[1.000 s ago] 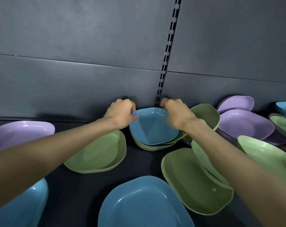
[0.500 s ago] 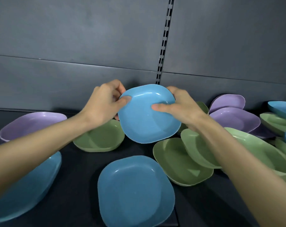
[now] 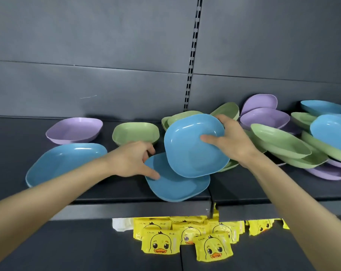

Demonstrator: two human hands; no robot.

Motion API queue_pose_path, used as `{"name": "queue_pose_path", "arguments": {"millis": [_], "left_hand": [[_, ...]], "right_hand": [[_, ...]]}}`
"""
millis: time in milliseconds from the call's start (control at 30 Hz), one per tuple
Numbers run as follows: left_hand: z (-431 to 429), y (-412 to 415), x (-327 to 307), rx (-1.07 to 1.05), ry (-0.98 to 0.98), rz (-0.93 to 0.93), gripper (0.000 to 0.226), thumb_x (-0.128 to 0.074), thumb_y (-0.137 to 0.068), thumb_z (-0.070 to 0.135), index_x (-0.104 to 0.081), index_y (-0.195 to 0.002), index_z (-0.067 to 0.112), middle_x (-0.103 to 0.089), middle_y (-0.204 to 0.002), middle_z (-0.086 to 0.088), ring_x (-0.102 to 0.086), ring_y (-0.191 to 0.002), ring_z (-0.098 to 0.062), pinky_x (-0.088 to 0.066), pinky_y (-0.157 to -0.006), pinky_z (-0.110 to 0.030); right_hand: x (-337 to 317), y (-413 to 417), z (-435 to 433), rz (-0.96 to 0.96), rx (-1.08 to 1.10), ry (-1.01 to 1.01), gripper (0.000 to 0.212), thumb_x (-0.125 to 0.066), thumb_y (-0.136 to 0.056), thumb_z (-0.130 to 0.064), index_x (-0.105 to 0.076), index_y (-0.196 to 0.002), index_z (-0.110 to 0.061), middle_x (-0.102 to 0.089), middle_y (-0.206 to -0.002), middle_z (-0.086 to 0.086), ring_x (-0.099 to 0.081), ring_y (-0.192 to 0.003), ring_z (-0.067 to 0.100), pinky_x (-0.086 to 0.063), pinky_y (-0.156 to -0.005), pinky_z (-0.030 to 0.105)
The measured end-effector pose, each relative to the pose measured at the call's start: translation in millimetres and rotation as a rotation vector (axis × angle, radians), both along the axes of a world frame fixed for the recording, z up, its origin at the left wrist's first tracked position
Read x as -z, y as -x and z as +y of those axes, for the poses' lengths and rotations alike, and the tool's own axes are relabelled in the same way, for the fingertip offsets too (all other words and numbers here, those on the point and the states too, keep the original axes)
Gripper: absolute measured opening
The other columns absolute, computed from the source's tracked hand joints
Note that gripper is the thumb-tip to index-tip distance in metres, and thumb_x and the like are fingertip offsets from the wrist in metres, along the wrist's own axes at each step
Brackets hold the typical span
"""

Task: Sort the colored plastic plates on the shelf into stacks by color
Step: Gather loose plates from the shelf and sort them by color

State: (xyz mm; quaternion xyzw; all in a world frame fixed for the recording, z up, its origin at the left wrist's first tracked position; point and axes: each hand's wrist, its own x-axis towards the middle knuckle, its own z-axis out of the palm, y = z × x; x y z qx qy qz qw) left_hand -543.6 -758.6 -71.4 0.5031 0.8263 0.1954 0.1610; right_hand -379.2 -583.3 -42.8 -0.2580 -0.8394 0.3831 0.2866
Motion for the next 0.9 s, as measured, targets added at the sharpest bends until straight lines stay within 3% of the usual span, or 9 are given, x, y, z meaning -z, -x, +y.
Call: {"name": "queue_pose_path", "arguments": {"millis": [133,233,400,467,533,667,900], "left_hand": [[-2.0,-9.1,-0.8,-0.091,-0.146,-0.093,0.039,-0.079,-0.073,0.016,-0.061,-0.108,0.011,-0.06,-0.071,0.001,-0.054,-0.051,-0.004,-0.046,-0.055,-0.018],[-13.3,-15.5,-5.9,-0.137,-0.27,-0.136,0.004,-0.07,-0.08,0.01,-0.068,-0.084,0.011,-0.062,-0.07,-0.007,-0.056,-0.056,-0.014,-0.053,-0.063,-0.029],[-44.2,-24.9,-15.1,-0.307,-0.512,-0.144,0.006,-0.057,-0.09,0.011,-0.059,-0.088,0.006,-0.068,-0.081,-0.02,-0.067,-0.073,-0.034,-0.058,-0.054,-0.038],[-59.8,-25.4,-17.3,-0.393,-0.559,-0.143,0.007,-0.058,-0.09,0.013,-0.057,-0.091,0.007,-0.069,-0.085,-0.019,-0.066,-0.079,-0.037,-0.056,-0.064,-0.041],[-76.8,-26.5,-19.8,-0.473,-0.6,-0.2,0.007,-0.062,-0.087,0.01,-0.058,-0.092,0.007,-0.07,-0.09,-0.017,-0.064,-0.08,-0.035,-0.052,-0.072,-0.037],[-112.6,-27.0,-21.9,-0.58,-0.645,-0.328,0.018,-0.066,-0.081,0.0,-0.057,-0.083,0.015,-0.068,-0.088,-0.008,-0.06,-0.069,-0.021,-0.047,-0.059,-0.026],[-154.5,7.3,-31.8,-0.697,-0.699,-0.286,0.022,-0.068,-0.075,-0.005,-0.062,-0.095,0.003,-0.071,-0.085,-0.013,-0.062,-0.072,-0.026,-0.051,-0.07,-0.034]], "right_hand": [[1.0,-15.4,-7.5,0.085,0.066,-0.004,0.031,-0.071,-0.08,-0.013,-0.055,-0.107,-0.011,-0.065,-0.095,0.0,-0.062,-0.086,0.022,-0.051,-0.073,0.033],[-2.6,-22.6,-15.0,0.162,0.067,0.031,0.031,-0.071,-0.08,-0.014,-0.054,-0.107,-0.014,-0.064,-0.096,-0.002,-0.062,-0.086,0.02,-0.051,-0.07,0.031],[-8.0,-20.3,-35.7,0.261,-0.009,0.086,0.031,-0.07,-0.082,-0.013,-0.051,-0.106,-0.018,-0.061,-0.093,-0.009,-0.059,-0.08,0.006,-0.047,-0.062,0.02],[-6.8,-15.4,-46.1,0.283,-0.048,0.12,0.03,-0.069,-0.082,-0.012,-0.05,-0.103,-0.02,-0.06,-0.091,-0.011,-0.058,-0.079,0.005,-0.047,-0.063,0.021],[-2.7,-7.9,-55.9,0.284,-0.085,0.146,0.03,-0.068,-0.081,-0.01,-0.05,-0.103,-0.021,-0.06,-0.092,-0.011,-0.059,-0.081,0.009,-0.049,-0.067,0.025],[6.0,13.5,-77.5,0.266,-0.197,0.183,0.031,-0.065,-0.081,-0.006,-0.049,-0.099,-0.026,-0.059,-0.094,-0.012,-0.058,-0.085,0.006,-0.049,-0.068,0.025],[8.5,57.9,-105.8,0.25,-0.294,0.214,0.034,-0.064,-0.083,-0.005,-0.046,-0.106,-0.023,-0.058,-0.095,-0.013,-0.057,-0.084,0.001,-0.045,-0.064,0.02]]}}
